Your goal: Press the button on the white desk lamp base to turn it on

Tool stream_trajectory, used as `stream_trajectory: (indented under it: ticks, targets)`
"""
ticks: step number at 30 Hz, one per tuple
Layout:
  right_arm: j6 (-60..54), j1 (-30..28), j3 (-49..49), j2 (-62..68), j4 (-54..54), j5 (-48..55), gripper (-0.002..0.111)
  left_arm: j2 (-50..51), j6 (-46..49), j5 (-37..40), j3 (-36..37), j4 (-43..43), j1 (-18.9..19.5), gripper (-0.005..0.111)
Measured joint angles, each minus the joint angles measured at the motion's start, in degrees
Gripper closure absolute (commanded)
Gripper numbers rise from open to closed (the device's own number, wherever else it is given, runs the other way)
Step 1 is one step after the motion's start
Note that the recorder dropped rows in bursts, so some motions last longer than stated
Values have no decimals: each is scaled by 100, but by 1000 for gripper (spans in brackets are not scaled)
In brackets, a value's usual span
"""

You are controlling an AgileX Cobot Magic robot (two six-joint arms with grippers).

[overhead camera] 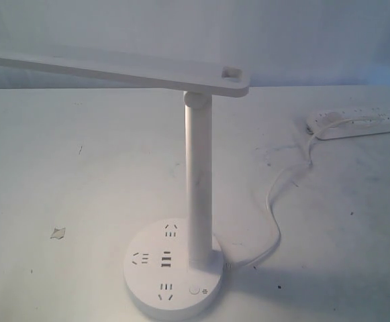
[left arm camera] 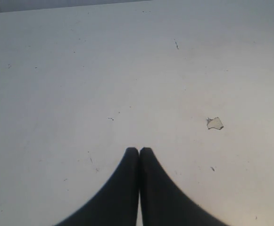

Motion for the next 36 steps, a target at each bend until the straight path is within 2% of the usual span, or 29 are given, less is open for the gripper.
stream_trajectory:
  ticks: [36]
  targets:
    - [76,0,0,0,0,0,108,0,0,0,0,0,0,107]
